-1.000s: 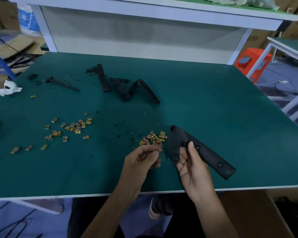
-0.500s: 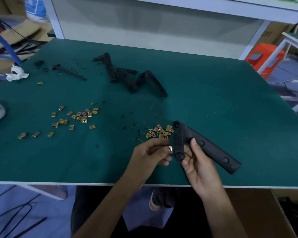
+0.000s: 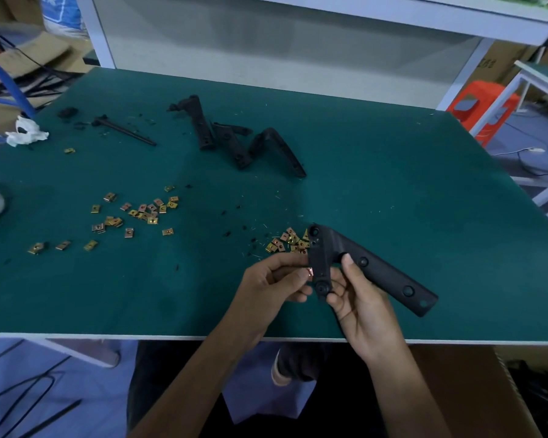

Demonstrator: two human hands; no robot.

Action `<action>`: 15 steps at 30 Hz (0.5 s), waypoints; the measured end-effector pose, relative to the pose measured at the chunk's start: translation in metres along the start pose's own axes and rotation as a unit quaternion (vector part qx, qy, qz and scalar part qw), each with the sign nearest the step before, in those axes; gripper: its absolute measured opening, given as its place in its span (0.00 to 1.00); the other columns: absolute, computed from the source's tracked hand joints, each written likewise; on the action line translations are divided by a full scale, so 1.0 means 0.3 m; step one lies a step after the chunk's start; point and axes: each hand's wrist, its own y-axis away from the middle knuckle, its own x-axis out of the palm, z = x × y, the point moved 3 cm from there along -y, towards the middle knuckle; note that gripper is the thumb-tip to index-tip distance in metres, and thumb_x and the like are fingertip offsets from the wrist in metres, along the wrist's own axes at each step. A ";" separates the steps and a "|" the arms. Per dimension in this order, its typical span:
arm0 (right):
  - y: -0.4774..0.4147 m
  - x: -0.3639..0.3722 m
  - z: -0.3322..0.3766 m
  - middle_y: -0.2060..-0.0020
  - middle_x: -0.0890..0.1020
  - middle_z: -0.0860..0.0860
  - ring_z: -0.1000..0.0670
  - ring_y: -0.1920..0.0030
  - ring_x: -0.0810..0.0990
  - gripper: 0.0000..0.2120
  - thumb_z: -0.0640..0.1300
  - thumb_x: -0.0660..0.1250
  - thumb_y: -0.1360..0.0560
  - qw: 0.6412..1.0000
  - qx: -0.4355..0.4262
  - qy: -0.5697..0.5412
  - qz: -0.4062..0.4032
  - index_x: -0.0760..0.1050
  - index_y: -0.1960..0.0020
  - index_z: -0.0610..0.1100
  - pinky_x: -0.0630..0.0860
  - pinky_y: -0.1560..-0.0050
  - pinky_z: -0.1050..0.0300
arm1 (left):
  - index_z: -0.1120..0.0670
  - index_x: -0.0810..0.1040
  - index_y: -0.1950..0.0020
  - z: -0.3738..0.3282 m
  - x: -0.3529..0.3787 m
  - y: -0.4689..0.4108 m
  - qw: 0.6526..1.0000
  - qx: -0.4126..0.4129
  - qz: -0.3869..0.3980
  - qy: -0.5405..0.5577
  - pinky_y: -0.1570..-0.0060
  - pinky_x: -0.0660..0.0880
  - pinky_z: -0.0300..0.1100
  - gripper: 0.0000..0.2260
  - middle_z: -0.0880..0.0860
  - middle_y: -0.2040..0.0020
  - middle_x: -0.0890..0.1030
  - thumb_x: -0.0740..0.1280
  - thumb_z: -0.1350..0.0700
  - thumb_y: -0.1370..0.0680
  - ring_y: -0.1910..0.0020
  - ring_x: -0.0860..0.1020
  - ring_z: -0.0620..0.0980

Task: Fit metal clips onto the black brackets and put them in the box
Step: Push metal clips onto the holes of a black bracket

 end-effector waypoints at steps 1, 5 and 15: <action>0.002 0.001 0.000 0.63 0.86 0.45 0.53 0.68 0.84 0.12 0.50 0.70 0.26 1.000 -0.002 0.008 0.004 0.88 0.57 0.43 0.77 0.73 0.66 | 0.55 0.83 0.45 0.000 0.001 0.000 1.000 0.001 0.002 -0.003 0.59 0.79 0.37 0.08 0.57 0.55 0.85 0.70 0.64 0.22 0.60 0.83 0.49; 0.007 0.008 0.001 0.63 0.86 0.45 0.54 0.69 0.84 0.13 0.49 0.68 0.24 0.999 -0.019 0.024 0.012 0.88 0.58 0.42 0.77 0.73 0.66 | 0.55 0.83 0.44 -0.002 0.007 0.002 1.000 0.003 0.013 -0.024 0.58 0.79 0.38 0.08 0.55 0.55 0.86 0.69 0.64 0.21 0.59 0.82 0.48; 0.025 0.018 -0.025 0.68 0.79 0.47 0.51 0.68 0.80 0.12 0.52 0.72 0.23 0.987 -0.122 0.100 -0.026 0.84 0.58 0.44 0.78 0.70 0.59 | 0.45 0.82 0.43 0.007 0.020 0.009 0.993 0.028 -0.004 -0.119 0.54 0.79 0.37 0.09 0.49 0.49 0.86 0.72 0.52 0.22 0.50 0.84 0.46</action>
